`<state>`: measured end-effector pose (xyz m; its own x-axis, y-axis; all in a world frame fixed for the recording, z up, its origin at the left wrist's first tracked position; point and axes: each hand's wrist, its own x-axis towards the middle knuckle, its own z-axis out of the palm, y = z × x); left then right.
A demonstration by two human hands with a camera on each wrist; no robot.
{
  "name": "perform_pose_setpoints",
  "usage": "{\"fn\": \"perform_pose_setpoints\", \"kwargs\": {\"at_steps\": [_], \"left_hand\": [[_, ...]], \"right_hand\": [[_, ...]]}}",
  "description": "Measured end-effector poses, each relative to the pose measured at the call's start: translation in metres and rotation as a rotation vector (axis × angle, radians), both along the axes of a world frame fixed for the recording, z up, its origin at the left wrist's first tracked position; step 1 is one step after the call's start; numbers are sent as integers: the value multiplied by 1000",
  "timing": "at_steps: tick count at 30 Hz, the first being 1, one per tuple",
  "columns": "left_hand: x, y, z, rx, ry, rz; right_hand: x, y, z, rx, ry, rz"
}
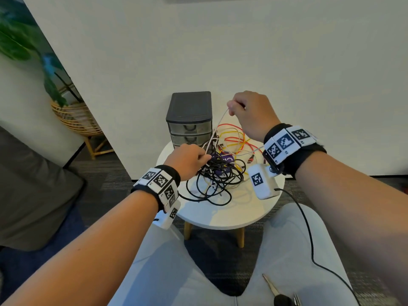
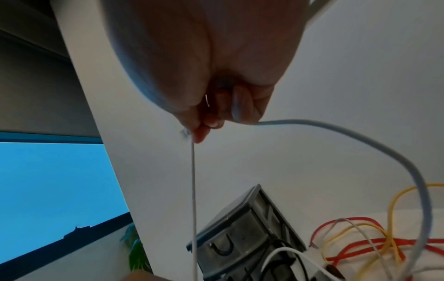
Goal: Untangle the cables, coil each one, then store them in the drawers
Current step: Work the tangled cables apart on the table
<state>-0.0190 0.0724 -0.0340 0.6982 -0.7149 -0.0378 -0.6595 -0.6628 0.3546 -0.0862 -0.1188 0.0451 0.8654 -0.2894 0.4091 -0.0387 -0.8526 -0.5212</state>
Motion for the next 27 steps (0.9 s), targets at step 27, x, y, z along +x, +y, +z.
{"fn": "perform_pose_setpoints", "kwargs": {"at_steps": [27], "left_hand": [[0,1,3,-24,-24,-15]], "right_hand": [[-6,-14,8,95,-76,-91]]}}
